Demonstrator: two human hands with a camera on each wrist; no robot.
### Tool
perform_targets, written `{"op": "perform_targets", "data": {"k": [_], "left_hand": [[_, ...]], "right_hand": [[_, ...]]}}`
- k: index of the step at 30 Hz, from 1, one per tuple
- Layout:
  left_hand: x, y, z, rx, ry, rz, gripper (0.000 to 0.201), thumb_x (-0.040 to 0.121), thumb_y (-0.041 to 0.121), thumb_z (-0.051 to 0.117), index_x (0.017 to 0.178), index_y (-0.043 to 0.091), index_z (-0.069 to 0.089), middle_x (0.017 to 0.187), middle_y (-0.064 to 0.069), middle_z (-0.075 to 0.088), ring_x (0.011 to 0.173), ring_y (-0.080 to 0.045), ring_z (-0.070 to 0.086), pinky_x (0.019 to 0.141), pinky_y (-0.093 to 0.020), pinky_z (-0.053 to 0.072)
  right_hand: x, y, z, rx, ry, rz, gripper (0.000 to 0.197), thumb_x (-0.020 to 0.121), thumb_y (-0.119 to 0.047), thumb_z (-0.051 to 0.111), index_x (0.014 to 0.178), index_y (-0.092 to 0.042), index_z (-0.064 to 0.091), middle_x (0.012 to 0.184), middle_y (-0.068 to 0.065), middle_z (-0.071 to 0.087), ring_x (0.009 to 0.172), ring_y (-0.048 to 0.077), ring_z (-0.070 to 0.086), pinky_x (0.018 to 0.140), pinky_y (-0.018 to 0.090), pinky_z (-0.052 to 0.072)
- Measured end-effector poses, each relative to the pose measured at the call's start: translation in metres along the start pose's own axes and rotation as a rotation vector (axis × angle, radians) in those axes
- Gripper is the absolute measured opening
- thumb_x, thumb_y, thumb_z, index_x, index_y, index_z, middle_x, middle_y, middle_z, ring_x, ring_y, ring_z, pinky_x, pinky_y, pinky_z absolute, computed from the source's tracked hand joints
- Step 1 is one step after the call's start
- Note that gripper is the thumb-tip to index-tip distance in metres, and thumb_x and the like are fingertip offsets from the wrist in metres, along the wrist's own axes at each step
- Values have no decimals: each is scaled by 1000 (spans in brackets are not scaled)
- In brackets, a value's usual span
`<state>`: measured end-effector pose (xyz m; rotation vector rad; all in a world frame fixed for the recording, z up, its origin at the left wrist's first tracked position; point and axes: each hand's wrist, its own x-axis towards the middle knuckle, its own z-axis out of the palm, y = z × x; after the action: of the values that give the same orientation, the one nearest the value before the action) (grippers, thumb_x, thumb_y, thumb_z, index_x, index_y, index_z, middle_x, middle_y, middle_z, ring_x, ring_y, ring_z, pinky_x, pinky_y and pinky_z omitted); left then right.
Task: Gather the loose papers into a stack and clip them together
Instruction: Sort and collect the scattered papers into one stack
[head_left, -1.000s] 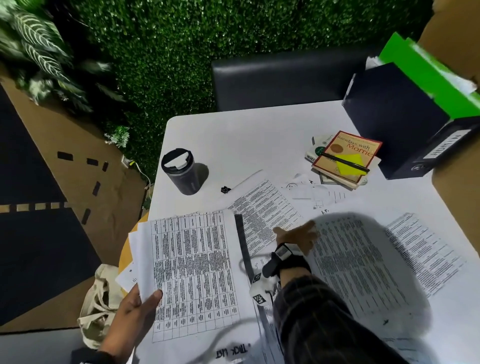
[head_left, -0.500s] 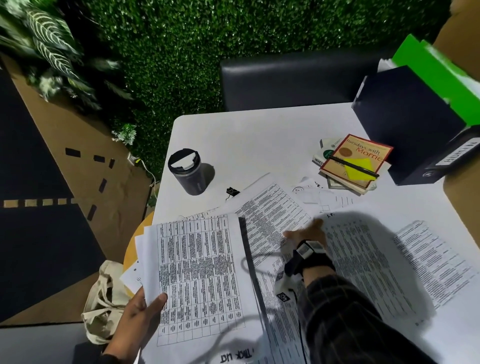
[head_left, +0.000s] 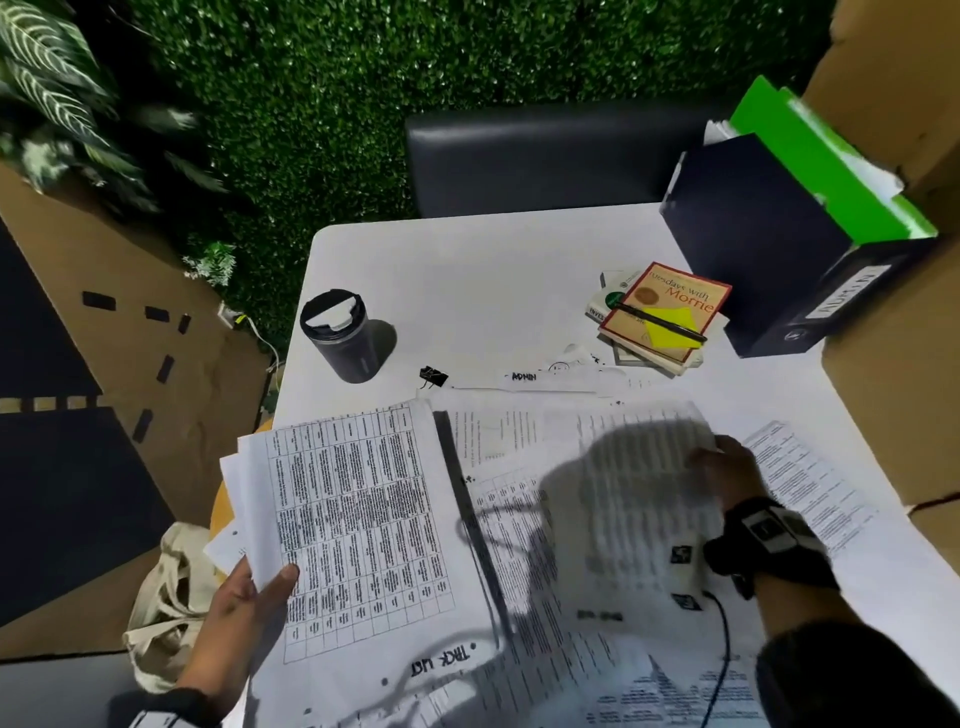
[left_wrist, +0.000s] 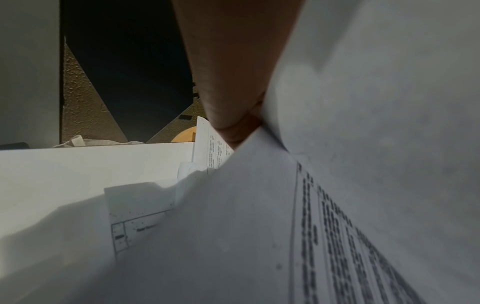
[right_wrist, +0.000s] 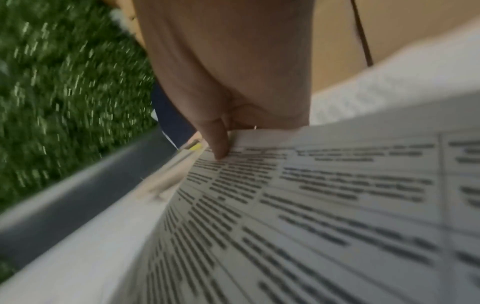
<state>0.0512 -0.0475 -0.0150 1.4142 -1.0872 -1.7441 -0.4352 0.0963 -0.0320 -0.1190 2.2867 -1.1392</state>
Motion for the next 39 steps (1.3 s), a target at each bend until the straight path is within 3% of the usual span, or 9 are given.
{"op": "perform_targets", "data": {"k": [4,10,13,16,19,24,27,34,39], "left_hand": [[-4,-2,4,79,11,15,26,94,-5,46,119,2,52,77,2,72,69,-10,64,58,-15,49],[-9,-2,17,191,9,17,26,94,0,49,120,-1,53,101,-17,64,87,-27,56,68,-26,49],[-12,-1,24,215,17,31,21,94,4,52,114,-1,55,92,-13,59,80,-24,51,58,-23,46],[-9,-1,28,214,19,9,19,93,8,54,110,-1,55,81,-11,50,71,-20,43,58,-27,35],[-7,-2,35,199,35,-20,15,93,11,55,105,3,56,76,-10,46,68,-19,41,54,-23,34],[-4,-6,44,206,26,-19,14,93,17,58,95,4,56,80,-13,40,76,-26,35,65,-35,27],[-9,-3,55,198,7,10,11,95,16,55,88,7,53,71,-10,34,64,-19,33,55,-27,27],[-11,18,87,159,-18,27,14,91,26,58,91,13,54,70,-9,37,62,-18,35,54,-28,29],[-22,29,117,132,-159,-31,21,97,20,52,117,19,51,71,1,54,73,-22,46,99,-47,39]], "right_hand": [[2,11,-26,-364,50,22,66,64,-38,62,121,-5,55,120,26,58,111,42,54,90,44,44],[-15,37,-18,-729,25,49,115,58,-50,81,146,-14,17,152,20,21,137,41,23,108,62,16],[-14,41,-17,-750,118,20,86,63,-42,79,134,-11,40,139,20,42,129,38,36,106,57,23],[-17,37,-22,-654,135,-153,13,73,-24,75,79,-18,66,84,12,64,90,31,57,78,37,41],[-17,33,-29,-495,20,-290,17,83,-13,65,68,-12,57,60,2,49,69,23,50,50,21,24],[-28,11,-52,-327,35,-435,25,84,-17,65,95,5,65,83,24,66,76,28,59,66,26,33],[-43,-20,-76,-242,33,-565,23,81,-30,57,84,-7,61,72,11,57,73,22,53,61,25,32],[-97,-94,-92,239,-280,-523,22,93,-4,48,82,-21,57,75,-20,70,69,-13,64,64,2,46],[-103,-70,-20,15,-296,-451,26,88,-18,57,67,-7,49,59,-2,41,50,1,41,51,17,33]]}}
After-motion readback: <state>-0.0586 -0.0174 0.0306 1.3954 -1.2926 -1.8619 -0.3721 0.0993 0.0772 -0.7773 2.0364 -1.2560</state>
